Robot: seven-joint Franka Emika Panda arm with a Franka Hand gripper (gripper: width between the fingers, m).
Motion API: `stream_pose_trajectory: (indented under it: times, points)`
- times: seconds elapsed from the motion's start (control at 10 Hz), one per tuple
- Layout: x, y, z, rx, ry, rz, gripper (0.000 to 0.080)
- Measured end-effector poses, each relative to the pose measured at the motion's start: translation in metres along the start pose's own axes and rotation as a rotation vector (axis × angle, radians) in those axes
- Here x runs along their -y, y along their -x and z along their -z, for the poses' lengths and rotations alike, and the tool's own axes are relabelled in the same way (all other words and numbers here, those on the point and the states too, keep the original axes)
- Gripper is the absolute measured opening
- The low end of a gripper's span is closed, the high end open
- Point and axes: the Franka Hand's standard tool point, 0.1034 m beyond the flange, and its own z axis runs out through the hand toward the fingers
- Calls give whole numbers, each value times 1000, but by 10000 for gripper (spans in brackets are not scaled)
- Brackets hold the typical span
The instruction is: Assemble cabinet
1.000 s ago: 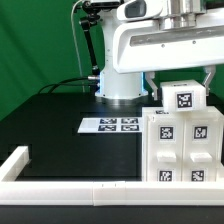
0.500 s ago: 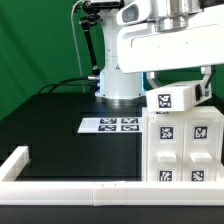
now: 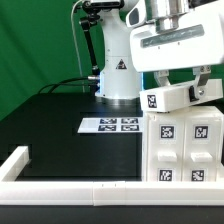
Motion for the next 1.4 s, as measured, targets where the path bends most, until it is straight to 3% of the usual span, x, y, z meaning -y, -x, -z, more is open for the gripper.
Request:
stream_pose_trajectory:
  times: [0.8,0.9,1.2,1.4]
  points:
    - [-2,-2,-2,14,0,-578,544]
    - [-5,-2,-2,35,22,-669,544]
    - [-3,-1,-3,48,15,-794,544]
    - [-1,2,-2,56,10,-773,752]
